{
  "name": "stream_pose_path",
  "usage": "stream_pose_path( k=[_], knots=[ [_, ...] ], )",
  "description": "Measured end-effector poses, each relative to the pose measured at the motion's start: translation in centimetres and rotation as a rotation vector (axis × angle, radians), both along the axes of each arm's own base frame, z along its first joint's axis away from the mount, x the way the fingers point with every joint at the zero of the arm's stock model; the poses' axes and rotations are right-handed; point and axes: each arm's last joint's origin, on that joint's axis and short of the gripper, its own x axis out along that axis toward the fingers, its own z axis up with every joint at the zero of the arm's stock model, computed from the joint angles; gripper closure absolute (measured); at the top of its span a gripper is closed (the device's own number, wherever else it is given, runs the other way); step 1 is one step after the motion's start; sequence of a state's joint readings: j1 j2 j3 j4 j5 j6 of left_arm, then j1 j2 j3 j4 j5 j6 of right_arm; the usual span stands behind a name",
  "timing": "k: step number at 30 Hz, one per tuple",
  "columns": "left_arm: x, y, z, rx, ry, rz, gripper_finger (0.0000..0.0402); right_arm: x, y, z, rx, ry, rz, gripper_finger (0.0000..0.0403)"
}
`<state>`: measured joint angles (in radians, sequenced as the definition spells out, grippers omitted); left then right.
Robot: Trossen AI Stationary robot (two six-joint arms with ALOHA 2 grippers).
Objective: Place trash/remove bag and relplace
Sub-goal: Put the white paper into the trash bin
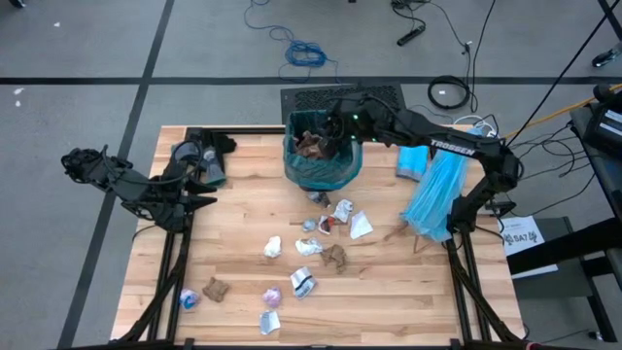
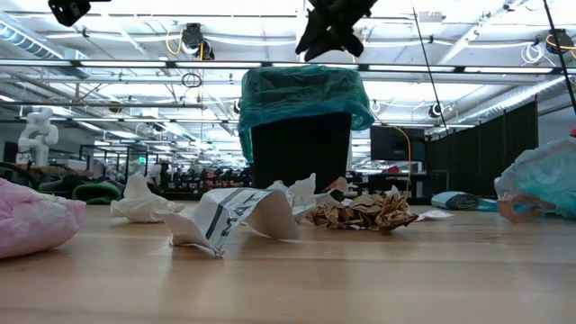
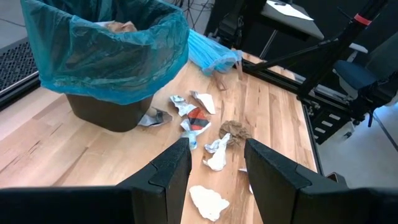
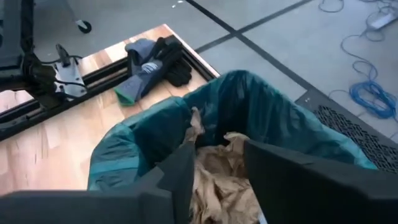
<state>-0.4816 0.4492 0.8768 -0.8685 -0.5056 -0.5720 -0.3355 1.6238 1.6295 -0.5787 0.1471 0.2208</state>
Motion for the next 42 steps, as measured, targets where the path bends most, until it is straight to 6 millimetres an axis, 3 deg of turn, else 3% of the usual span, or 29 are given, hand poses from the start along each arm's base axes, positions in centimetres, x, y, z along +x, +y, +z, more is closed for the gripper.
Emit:
stream_pose_path(
  k=[5, 13, 19, 24, 29, 34, 39, 42],
  knots=[
    [0.0, 0.0, 0.0, 0.0, 0.0, 0.0, 0.0247, -1.7, 0.4, 1.9, -0.059, -0.023, 0.021, 0.0241],
    [0.0, 0.0, 0.0, -0.002, 0.0, 0.001, 0.0247, -8.8, 3.7, 5.7, -0.041, 0.023, 0.051, 0.0239],
    [0.0, 0.0, 0.0, -0.002, 0.0, 0.001, 0.0247, -13.0, 7.0, 5.4, 0.144, 0.175, 0.06, 0.0241],
    [0.0, 0.0, 0.0, -0.002, 0.0, 0.0, 0.0247, -13.6, 9.2, 2.7, 0.218, 0.414, 0.112, 0.0242],
    [0.0, 0.0, 0.0, 0.002, 0.001, -0.001, 0.0247, -12.3, 10.7, -2.5, 0.238, 0.561, 0.241, 0.0243],
    [0.0, 0.0, 0.0, 0.003, 0.003, -0.001, 0.0247, -10.9, 11.1, -8.0, 0.261, 0.562, 0.339, 0.0243],
    [0.0, 0.0, 0.0, 0.003, 0.004, -0.001, 0.0247, -9.1, 11.0, -11.8, 0.169, 0.441, 0.417, 0.0243],
    [0.0, 0.0, 0.0, 0.003, 0.004, -0.001, 0.0247, -8.4, 10.9, -14.0, 0.138, 0.47, 0.455, 0.0243]
  ],
)
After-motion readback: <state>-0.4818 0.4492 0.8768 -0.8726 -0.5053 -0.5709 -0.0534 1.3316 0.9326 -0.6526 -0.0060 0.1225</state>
